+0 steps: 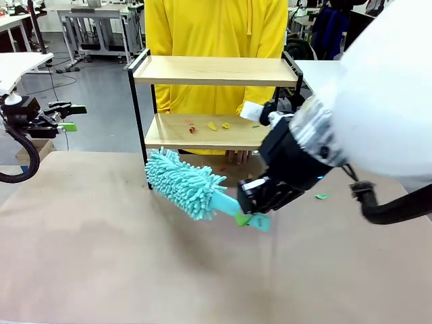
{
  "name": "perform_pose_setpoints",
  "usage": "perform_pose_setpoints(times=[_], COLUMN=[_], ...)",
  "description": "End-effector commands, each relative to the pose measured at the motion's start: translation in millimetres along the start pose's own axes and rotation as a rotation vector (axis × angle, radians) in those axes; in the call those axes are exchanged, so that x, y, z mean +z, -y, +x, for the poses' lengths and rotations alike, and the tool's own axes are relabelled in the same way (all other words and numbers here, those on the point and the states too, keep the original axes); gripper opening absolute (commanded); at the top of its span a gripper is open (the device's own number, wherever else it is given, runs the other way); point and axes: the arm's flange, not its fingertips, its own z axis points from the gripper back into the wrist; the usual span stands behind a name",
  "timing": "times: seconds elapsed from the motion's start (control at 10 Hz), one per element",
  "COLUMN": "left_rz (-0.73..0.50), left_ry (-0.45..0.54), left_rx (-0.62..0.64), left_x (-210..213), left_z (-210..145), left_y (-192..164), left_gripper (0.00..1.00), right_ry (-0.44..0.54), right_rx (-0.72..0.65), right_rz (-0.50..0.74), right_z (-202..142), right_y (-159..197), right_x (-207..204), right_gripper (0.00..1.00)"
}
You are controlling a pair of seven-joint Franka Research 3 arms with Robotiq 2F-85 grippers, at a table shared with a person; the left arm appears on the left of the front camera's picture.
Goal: Clean the shelf.
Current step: Clean the specific section of the Shelf indicated by the human with the Duster.
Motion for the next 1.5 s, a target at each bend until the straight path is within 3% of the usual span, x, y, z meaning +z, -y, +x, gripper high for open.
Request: perform_pose_setpoints(times=[0.0, 0.1, 0.4, 0.5, 0.6, 0.9, 1.4], left_rz=[0.002, 0.002, 0.002, 0.002, 0.002, 0.002, 0.002], left_ry=[0.0, 0.0, 0.0, 0.0, 0.0, 0.0, 0.0], left_rx=[-0.005, -0.005, -0.005, -0.005, -0.005, -0.005, -0.005], left_x=[0.2, 0.2, 0.2, 0.2, 0.2, 0.2, 0.2], left_z=[3.3, 3.3, 3.3, 3.3, 3.3, 3.3, 3.3], left_y=[1.8, 1.8, 1.8, 1.8, 1.8, 1.8, 1.8], left_gripper=[1.0, 1.0, 1.0, 1.0, 1.0, 1.0, 1.0], right_ry=[-0.013, 0.0, 0.0, -0.015, -0.025, -0.004, 0.173], right_rx=[0.023, 0.0, 0.0, 0.013, -0.082, -0.158, -0.22], right_rz=[0.056, 0.0, 0.0, 0.013, -0.095, -0.174, -0.234], right_z=[22.8, 0.0, 0.0, 7.4, 27.5, 60.0, 92.7], right_y=[-1.9, 0.0, 0.0, 0.1, -11.3, -24.8, -63.2], right_x=[-6.0, 0.0, 0.0, -6.4, -30.4, -67.6, -141.9], right_gripper=[0.13, 0.13, 0.13, 0.13, 0.13, 0.13, 0.13])
